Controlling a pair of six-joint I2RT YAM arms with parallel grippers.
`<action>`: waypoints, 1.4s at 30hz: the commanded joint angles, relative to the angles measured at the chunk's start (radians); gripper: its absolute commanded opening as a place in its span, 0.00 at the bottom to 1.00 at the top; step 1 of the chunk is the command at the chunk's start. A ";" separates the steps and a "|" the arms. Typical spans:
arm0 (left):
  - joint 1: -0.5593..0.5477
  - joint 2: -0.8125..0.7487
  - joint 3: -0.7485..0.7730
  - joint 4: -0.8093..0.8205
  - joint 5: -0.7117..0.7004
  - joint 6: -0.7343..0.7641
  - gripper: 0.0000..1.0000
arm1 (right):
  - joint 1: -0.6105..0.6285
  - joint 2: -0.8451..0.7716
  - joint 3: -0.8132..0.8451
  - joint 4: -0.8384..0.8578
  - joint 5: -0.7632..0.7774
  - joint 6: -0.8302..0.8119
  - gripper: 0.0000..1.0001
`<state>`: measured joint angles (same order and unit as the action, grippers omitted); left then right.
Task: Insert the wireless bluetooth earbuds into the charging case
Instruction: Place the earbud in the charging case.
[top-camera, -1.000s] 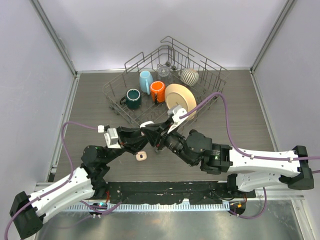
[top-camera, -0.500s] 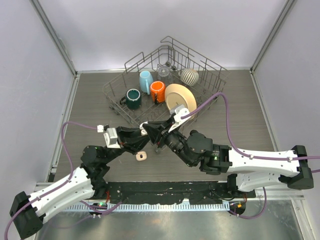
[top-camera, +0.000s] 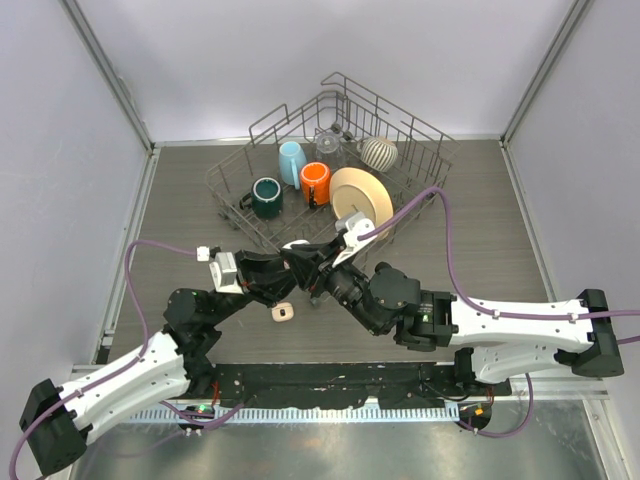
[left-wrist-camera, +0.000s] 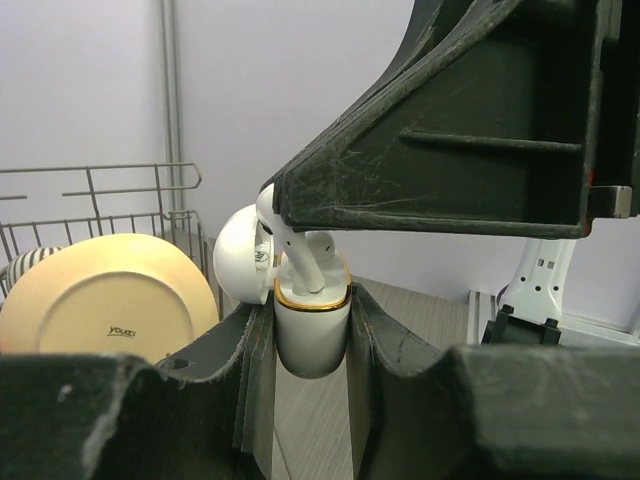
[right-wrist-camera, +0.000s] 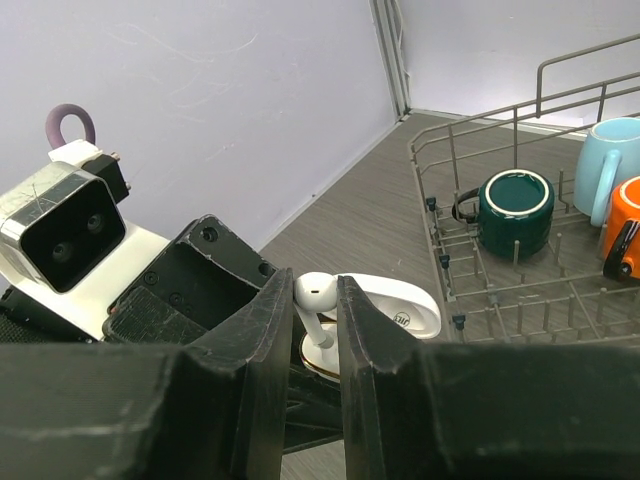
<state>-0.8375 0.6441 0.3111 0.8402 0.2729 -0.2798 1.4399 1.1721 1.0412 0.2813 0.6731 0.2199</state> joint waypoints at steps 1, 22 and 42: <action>-0.002 -0.006 0.052 0.097 0.005 -0.010 0.00 | 0.013 0.004 -0.020 0.045 0.042 -0.007 0.01; 0.000 -0.040 0.049 0.112 -0.066 0.017 0.00 | 0.037 -0.045 -0.038 -0.036 0.059 -0.039 0.01; -0.002 -0.026 0.046 0.111 -0.043 0.013 0.00 | 0.040 -0.035 -0.017 -0.018 0.060 -0.021 0.01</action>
<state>-0.8421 0.6243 0.3141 0.8371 0.2455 -0.2775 1.4704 1.1282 1.0153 0.2665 0.7136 0.1905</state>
